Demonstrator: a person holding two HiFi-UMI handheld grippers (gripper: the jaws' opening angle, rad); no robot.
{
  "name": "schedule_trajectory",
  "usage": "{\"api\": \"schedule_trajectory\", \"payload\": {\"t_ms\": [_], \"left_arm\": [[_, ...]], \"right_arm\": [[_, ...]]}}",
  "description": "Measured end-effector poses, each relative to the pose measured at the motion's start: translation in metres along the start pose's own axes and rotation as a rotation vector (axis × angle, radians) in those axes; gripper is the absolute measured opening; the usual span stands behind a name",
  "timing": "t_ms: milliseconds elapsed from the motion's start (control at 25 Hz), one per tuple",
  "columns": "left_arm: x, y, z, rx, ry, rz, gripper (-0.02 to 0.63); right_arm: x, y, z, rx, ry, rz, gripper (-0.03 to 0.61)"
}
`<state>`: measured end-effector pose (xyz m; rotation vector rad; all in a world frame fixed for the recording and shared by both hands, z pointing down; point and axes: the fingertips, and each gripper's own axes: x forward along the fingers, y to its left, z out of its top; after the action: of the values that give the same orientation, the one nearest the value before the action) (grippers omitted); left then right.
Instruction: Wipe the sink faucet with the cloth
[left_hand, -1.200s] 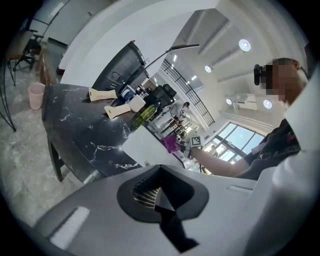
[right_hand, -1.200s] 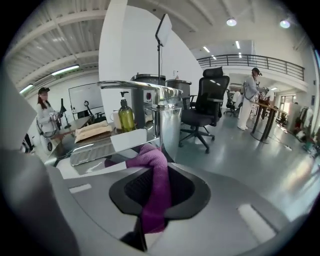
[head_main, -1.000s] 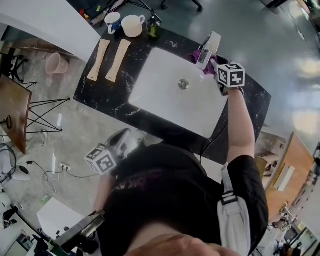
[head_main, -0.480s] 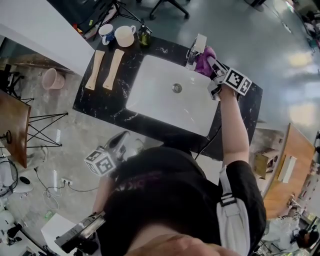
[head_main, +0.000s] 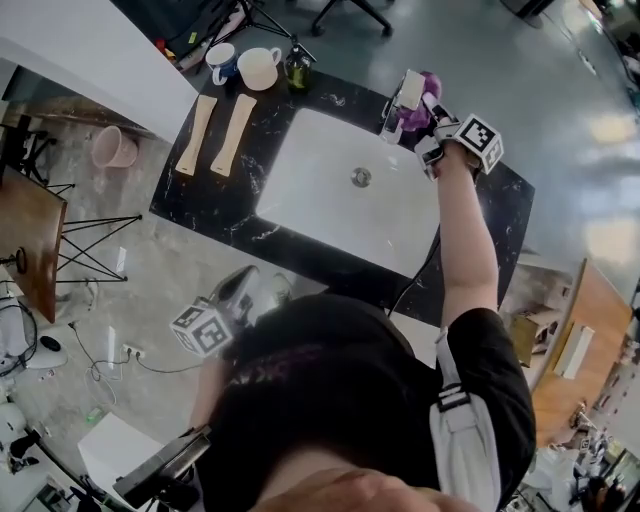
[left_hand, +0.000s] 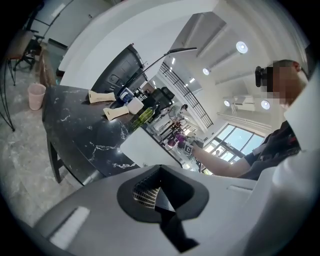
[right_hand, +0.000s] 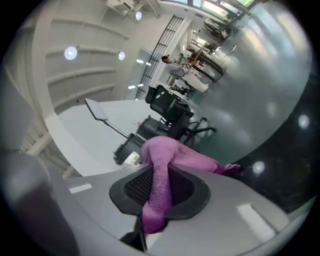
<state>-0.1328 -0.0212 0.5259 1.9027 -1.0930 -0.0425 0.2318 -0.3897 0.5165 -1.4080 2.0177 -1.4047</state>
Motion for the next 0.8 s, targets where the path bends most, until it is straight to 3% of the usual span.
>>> {"api": "schedule_trajectory", "payload": {"t_ms": [200,320,400,480,600,720,800], "left_arm": [[0.005,0.003,-0.006,-0.024,-0.003,0.012,-0.008],[0.008,0.003,-0.007,-0.027,-0.001,0.012,-0.008],[0.008,0.004,-0.007,-0.031,-0.004,0.009,-0.007],[0.007,0.005,-0.005,-0.030,-0.006,0.003,-0.008],[0.004,0.004,-0.002,-0.022,-0.008,-0.008,-0.008],[-0.002,0.007,0.003,-0.026,-0.017,-0.016,-0.008],[-0.005,0.009,0.006,-0.032,-0.025,-0.023,-0.008]], "right_arm": [[0.014,-0.055,-0.034,0.011,0.138,-0.224,0.074],[0.026,-0.081,-0.046,-0.086,0.235,-0.362,0.074],[0.032,-0.090,-0.050,-0.147,0.273,-0.406,0.074],[0.032,-0.090,-0.050,-0.129,0.286,-0.396,0.074],[0.023,-0.073,-0.043,-0.044,0.266,-0.313,0.075],[0.015,-0.033,-0.016,-0.001,0.191,-0.144,0.075],[0.009,0.001,0.011,-0.032,0.137,-0.034,0.075]]}}
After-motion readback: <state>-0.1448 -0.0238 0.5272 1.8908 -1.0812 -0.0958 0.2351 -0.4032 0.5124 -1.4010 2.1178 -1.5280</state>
